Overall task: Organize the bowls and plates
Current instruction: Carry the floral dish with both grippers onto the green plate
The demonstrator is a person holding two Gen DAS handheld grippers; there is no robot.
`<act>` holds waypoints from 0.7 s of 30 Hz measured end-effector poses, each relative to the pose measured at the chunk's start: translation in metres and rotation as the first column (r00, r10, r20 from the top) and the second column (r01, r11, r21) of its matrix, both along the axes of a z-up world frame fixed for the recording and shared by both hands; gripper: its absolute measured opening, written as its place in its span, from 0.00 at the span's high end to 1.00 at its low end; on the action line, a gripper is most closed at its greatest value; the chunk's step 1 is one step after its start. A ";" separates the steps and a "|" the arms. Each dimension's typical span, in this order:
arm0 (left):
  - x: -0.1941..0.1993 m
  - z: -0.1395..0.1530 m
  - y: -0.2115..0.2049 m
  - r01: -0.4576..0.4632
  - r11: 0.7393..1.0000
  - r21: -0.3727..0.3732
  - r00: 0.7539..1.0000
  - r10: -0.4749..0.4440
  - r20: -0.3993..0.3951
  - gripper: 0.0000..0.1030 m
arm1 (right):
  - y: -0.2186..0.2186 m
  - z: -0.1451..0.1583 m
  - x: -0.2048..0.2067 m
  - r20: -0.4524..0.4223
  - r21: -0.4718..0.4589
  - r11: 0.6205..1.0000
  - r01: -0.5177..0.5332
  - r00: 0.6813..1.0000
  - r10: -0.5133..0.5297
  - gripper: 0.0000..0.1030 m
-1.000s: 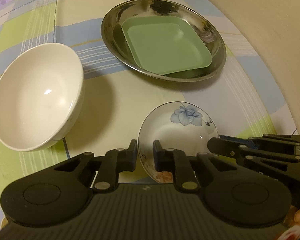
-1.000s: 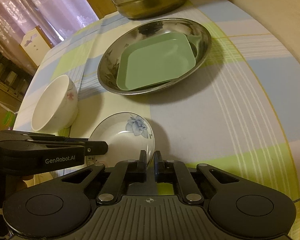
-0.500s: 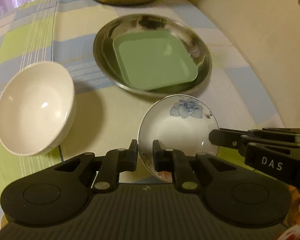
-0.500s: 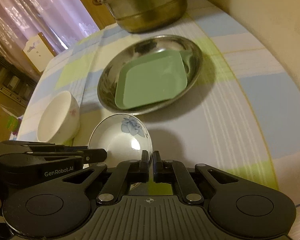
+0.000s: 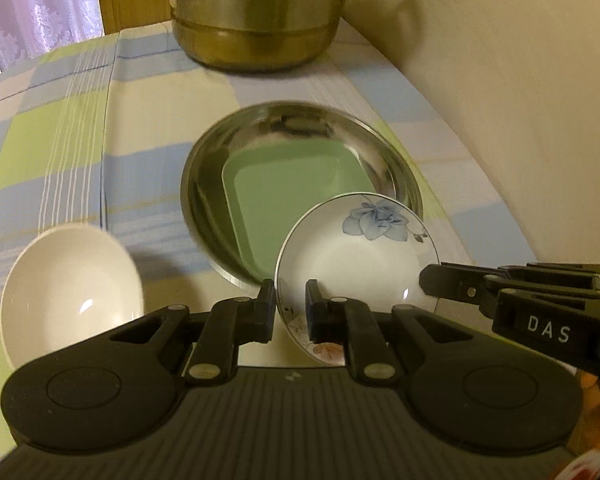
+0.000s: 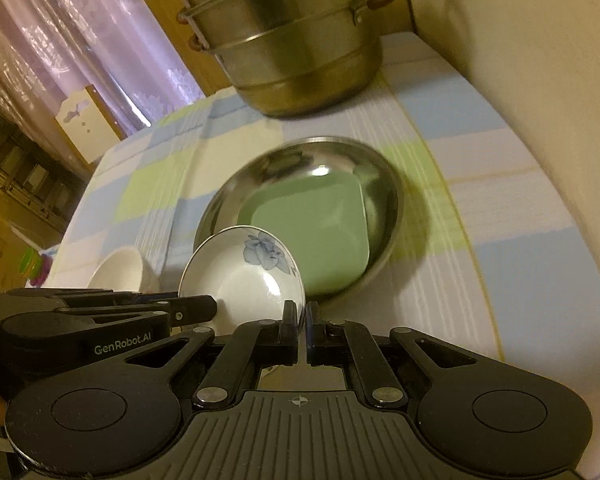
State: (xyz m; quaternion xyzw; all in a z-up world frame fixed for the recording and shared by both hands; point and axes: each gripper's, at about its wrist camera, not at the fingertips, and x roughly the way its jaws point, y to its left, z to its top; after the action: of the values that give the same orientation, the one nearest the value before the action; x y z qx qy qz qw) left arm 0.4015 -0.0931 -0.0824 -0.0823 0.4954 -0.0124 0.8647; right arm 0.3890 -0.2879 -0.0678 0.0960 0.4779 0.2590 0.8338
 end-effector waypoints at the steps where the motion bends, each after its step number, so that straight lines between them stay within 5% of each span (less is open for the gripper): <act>1: 0.005 0.000 0.000 -0.005 1.000 -0.002 1.000 0.005 0.001 0.87 | 0.000 0.000 0.006 0.001 0.003 1.000 0.003 1.000 -0.003 0.96; 21: 0.065 -0.032 0.011 -0.107 0.994 -0.002 0.993 0.107 -0.049 0.87 | 0.013 -0.036 0.080 -0.037 -0.032 0.999 -0.028 0.999 0.027 0.96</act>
State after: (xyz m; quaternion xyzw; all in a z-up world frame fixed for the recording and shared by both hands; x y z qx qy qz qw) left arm 0.4665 -0.0819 -0.1140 -0.1109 0.5110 0.0350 0.8517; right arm 0.4694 -0.2745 -0.1034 0.0805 0.4985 0.2608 0.8228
